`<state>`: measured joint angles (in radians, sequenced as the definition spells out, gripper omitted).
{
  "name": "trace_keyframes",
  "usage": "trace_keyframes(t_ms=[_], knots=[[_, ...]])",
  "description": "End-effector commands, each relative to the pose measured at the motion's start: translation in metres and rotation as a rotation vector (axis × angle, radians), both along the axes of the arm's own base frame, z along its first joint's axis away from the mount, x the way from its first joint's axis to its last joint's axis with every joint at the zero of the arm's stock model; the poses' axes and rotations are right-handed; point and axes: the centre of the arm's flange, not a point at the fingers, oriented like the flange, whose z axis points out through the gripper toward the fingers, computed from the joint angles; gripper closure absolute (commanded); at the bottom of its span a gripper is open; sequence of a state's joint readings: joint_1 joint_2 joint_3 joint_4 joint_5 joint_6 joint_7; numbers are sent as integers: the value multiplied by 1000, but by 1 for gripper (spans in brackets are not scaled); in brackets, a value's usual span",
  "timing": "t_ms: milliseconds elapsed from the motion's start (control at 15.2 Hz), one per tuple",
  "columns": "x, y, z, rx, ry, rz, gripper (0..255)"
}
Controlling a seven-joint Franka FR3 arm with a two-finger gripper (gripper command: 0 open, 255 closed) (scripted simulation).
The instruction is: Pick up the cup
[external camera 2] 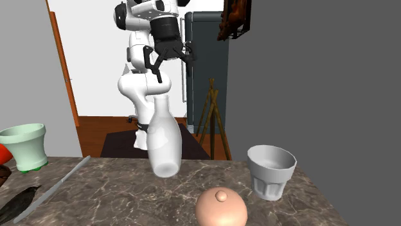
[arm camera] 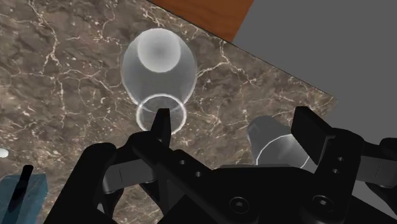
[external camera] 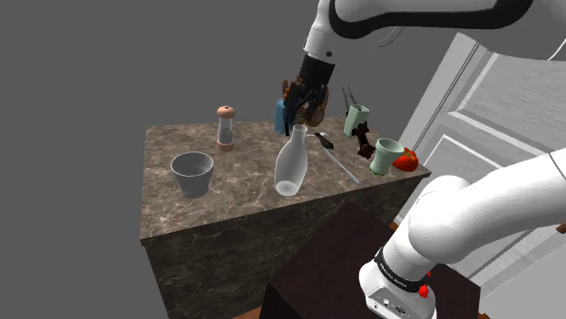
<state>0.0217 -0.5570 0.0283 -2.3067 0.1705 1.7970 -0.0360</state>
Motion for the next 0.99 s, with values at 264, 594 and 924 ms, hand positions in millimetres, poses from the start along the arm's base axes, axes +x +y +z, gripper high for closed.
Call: trace_keyframes(t_ms=[264, 594, 924], knots=[[55, 37, -42, 8, 6, -21, 0], [100, 69, -78, 14, 12, -38, 0], [146, 99, -114, 20, 19, -55, 0]])
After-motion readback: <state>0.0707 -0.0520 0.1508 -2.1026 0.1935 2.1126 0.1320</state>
